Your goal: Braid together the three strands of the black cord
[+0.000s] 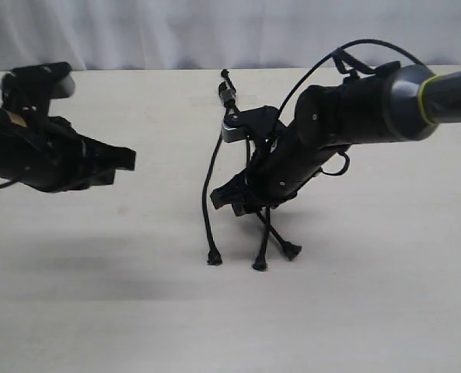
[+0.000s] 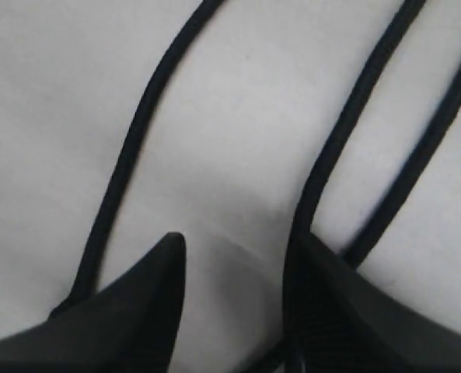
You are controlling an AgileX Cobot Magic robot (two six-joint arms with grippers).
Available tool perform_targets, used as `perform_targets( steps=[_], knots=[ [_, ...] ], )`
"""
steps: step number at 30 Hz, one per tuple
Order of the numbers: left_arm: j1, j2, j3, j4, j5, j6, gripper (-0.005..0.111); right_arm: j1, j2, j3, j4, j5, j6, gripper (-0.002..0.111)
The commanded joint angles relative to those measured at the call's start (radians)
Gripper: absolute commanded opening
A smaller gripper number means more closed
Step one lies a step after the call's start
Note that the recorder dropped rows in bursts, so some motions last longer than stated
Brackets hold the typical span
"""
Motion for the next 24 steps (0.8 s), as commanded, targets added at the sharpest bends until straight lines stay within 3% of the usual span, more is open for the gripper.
perform_targets(
  steps=[1, 6, 7, 9, 10, 13, 17, 19, 21, 24],
  knots=[
    [0.102, -0.109, 0.006, 0.119, 0.094, -0.047, 0.000, 0.002, 0.061, -0.074, -0.166, 0.011, 0.053, 0.043],
    [0.198, -0.175, 0.006, 0.166, 0.160, -0.050, 0.000, 0.002, 0.115, -0.083, -0.252, 0.025, 0.069, 0.041],
    [0.213, -0.186, 0.006, 0.176, 0.173, -0.050, 0.000, 0.002, 0.119, -0.083, -0.276, 0.039, 0.069, 0.033],
    [0.230, -0.212, 0.006, 0.194, 0.196, -0.050, 0.000, 0.002, 0.102, -0.085, -0.276, 0.060, 0.069, 0.006],
    [0.231, -0.228, 0.006, 0.204, 0.206, -0.050, 0.000, 0.002, 0.081, -0.096, -0.264, 0.061, 0.074, 0.004],
    [0.231, -0.256, 0.006, 0.204, 0.226, -0.050, 0.000, 0.002, 0.019, -0.130, -0.166, 0.071, 0.072, 0.004],
    [0.231, -0.274, 0.006, 0.204, 0.233, -0.050, 0.000, 0.012, 0.004, -0.144, 0.423, 0.082, -0.188, 0.004],
    [0.231, -0.274, 0.006, 0.204, 0.233, -0.050, 0.000, 0.049, 0.048, -0.142, 0.627, 0.029, -0.346, 0.004],
    [0.231, -0.275, 0.006, 0.204, 0.240, -0.050, 0.000, 0.084, 0.090, -0.142, 0.672, -0.057, -0.349, 0.007],
    [0.231, -0.275, 0.008, 0.204, 0.256, -0.050, 0.000, 0.104, 0.122, -0.142, 0.674, -0.081, -0.316, 0.022]
  ],
)
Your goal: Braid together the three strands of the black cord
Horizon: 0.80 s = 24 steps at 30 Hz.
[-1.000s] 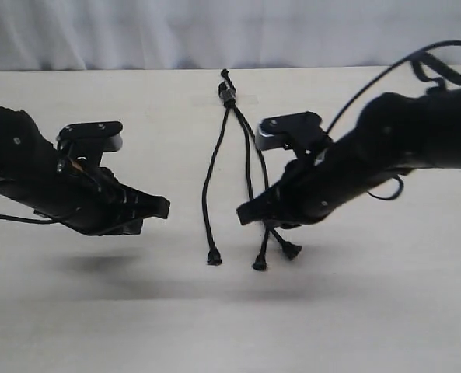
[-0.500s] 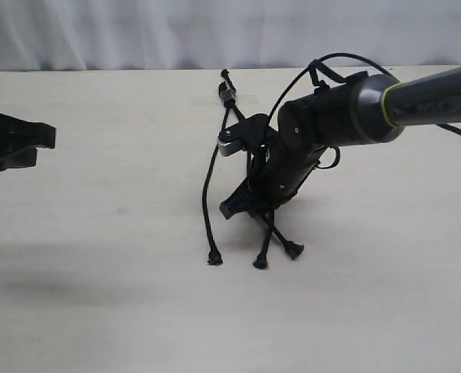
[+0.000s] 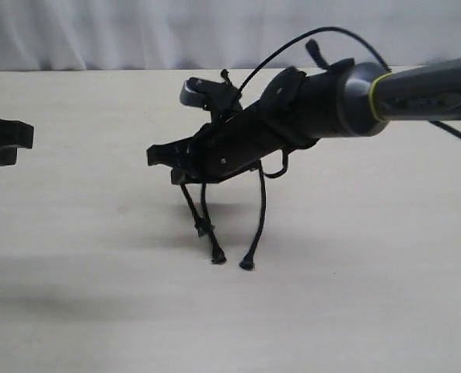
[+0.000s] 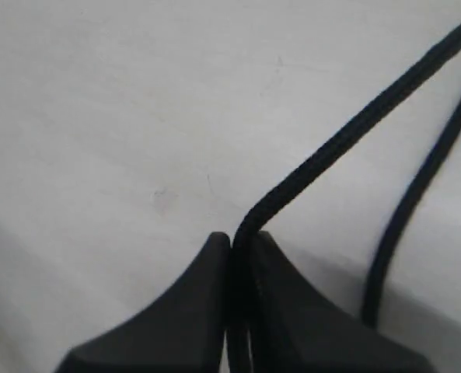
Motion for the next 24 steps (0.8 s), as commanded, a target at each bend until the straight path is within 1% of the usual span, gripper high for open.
perform_targets(
  steps=[1, 4, 5, 6, 9, 11, 12, 15, 17, 18, 21, 22, 23, 24],
  knots=[
    [0.001, -0.006, 0.012, 0.006, 0.014, -0.006, 0.000, 0.037, 0.037, 0.007, 0.046, 0.009, -0.007, 0.029],
    [0.001, -0.007, 0.033, 0.006, 0.006, -0.006, 0.000, 0.037, 0.030, 0.007, -0.031, 0.028, 0.006, 0.049],
    [0.001, -0.007, 0.042, 0.006, 0.001, -0.006, 0.000, 0.037, 0.019, 0.007, -0.059, 0.032, 0.022, 0.053],
    [0.001, -0.007, 0.049, 0.006, -0.005, -0.006, 0.000, 0.037, 0.005, 0.007, -0.102, 0.035, 0.051, 0.054],
    [0.001, -0.007, 0.070, 0.006, -0.017, -0.006, 0.000, 0.037, -0.036, 0.007, -0.318, 0.035, 0.199, 0.054],
    [0.001, -0.007, 0.077, 0.006, -0.025, -0.006, 0.000, 0.040, -0.049, 0.007, -0.516, 0.044, 0.363, 0.054],
    [0.001, -0.007, 0.077, 0.004, -0.028, -0.006, 0.000, 0.042, -0.049, 0.007, -0.647, 0.063, 0.495, 0.054],
    [0.001, -0.007, 0.077, -0.002, -0.033, -0.006, 0.000, 0.079, -0.021, 0.007, -0.899, 0.125, 0.687, 0.054],
    [0.001, -0.007, 0.077, -0.006, -0.042, -0.006, 0.000, 0.104, -0.002, 0.007, -0.987, 0.161, 0.745, 0.054],
    [0.001, -0.007, 0.077, -0.008, -0.052, -0.006, 0.000, 0.130, 0.015, 0.007, -1.043, 0.168, 0.804, 0.054],
    [0.001, -0.007, 0.077, -0.020, -0.053, -0.006, 0.000, 0.145, 0.049, 0.007, -1.074, 0.162, 0.854, 0.054],
    [0.001, -0.007, 0.077, -0.020, -0.053, -0.004, 0.000, 0.145, 0.070, 0.007, -1.074, 0.179, 0.854, 0.049],
    [0.001, -0.007, 0.077, -0.020, -0.053, -0.004, 0.000, 0.145, 0.079, 0.007, -1.074, 0.188, 0.854, 0.042],
    [0.001, -0.007, 0.081, -0.020, -0.053, -0.001, 0.000, 0.145, 0.081, 0.007, -1.081, 0.194, 0.854, 0.032]
  ],
)
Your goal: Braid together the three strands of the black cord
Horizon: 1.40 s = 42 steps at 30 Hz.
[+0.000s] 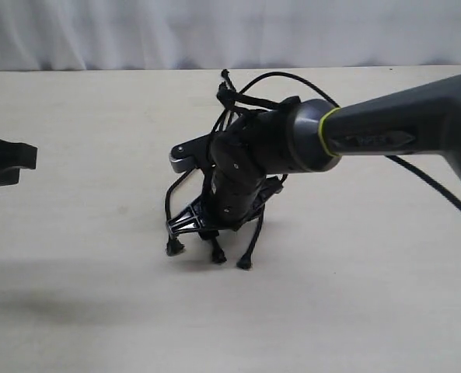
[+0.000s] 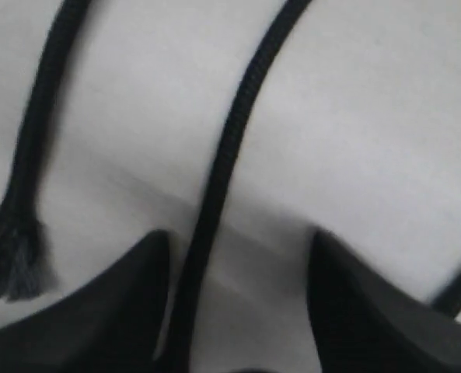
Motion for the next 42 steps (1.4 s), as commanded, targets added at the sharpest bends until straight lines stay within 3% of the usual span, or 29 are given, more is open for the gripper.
perform_targets(
  steps=[1, 2, 6, 10, 16, 21, 23, 27, 29, 31, 36, 42],
  knots=[
    [0.001, -0.005, 0.016, -0.006, -0.015, -0.001, 0.000, 0.001, 0.025, 0.001, -0.030, 0.037, 0.014, 0.019],
    [0.001, -0.005, 0.027, -0.006, -0.020, 0.001, 0.000, -0.001, 0.006, -0.003, -0.034, 0.037, 0.010, 0.005],
    [0.001, -0.003, 0.047, -0.004, -0.017, 0.040, 0.000, -0.029, -0.127, -0.089, -0.141, 0.229, -0.028, 0.004],
    [0.001, -0.003, 0.047, -0.004, -0.017, 0.052, 0.000, -0.192, -0.148, -0.063, -0.122, 0.291, -0.066, 0.004],
    [-0.009, -0.001, 0.047, -0.011, 0.037, 0.054, 0.000, -0.295, -0.123, 0.077, 0.035, 0.222, -0.180, 0.004],
    [-0.109, -0.001, 0.045, -0.011, 0.063, 0.077, 0.000, -0.302, -0.125, 0.165, 0.124, 0.106, -0.204, 0.004],
    [-0.151, 0.001, 0.045, -0.011, 0.060, 0.071, 0.000, -0.302, -0.125, 0.167, 0.197, 0.108, -0.274, 0.009],
    [-0.214, 0.043, 0.020, -0.006, 0.066, 0.046, 0.000, -0.321, -0.145, 0.165, 0.288, 0.118, -0.353, 0.031],
    [-0.241, 0.095, -0.024, -0.001, 0.097, 0.053, 0.000, -0.348, -0.178, 0.165, 0.288, 0.142, -0.366, 0.043],
    [-0.278, 0.162, -0.091, 0.060, 0.162, 0.070, 0.000, -0.386, -0.224, 0.165, 0.288, 0.160, -0.375, 0.047],
    [-0.357, 0.401, -0.322, 0.117, 0.275, 0.054, 0.002, -0.545, -0.323, 0.208, 0.361, 0.126, -0.375, 0.047],
    [-0.484, 0.663, -0.599, 0.098, 0.340, 0.056, 0.020, -0.705, -0.452, 0.372, 0.381, 0.118, -0.375, 0.047]
  ],
)
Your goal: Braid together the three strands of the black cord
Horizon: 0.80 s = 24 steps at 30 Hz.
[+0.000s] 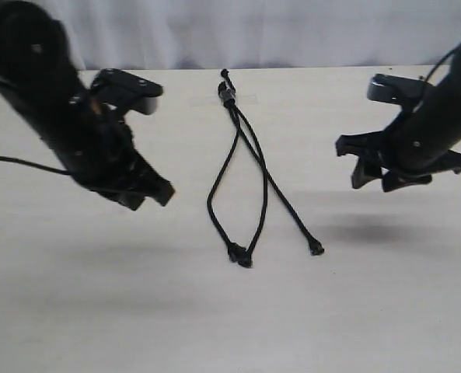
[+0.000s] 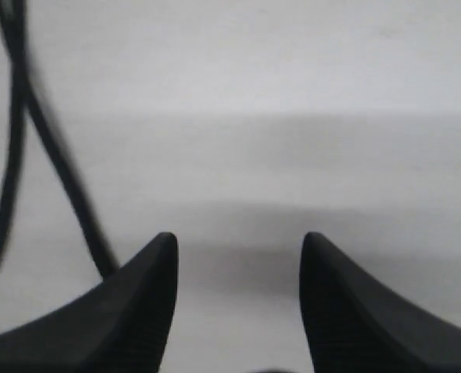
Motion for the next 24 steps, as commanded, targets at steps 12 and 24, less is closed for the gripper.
perform_targets(
  steps=[12, 24],
  knots=[
    [-0.223, 0.512, -0.545, 0.012, 0.115, 0.027, 0.058, -0.086, -0.379, 0.441, 0.086, -0.251, -0.008, 0.047],
    [-0.225, 0.626, -0.564, -0.096, 0.023, 0.025, 0.059, -0.086, -0.381, 0.439, 0.086, -0.271, -0.008, 0.047]
  ],
)
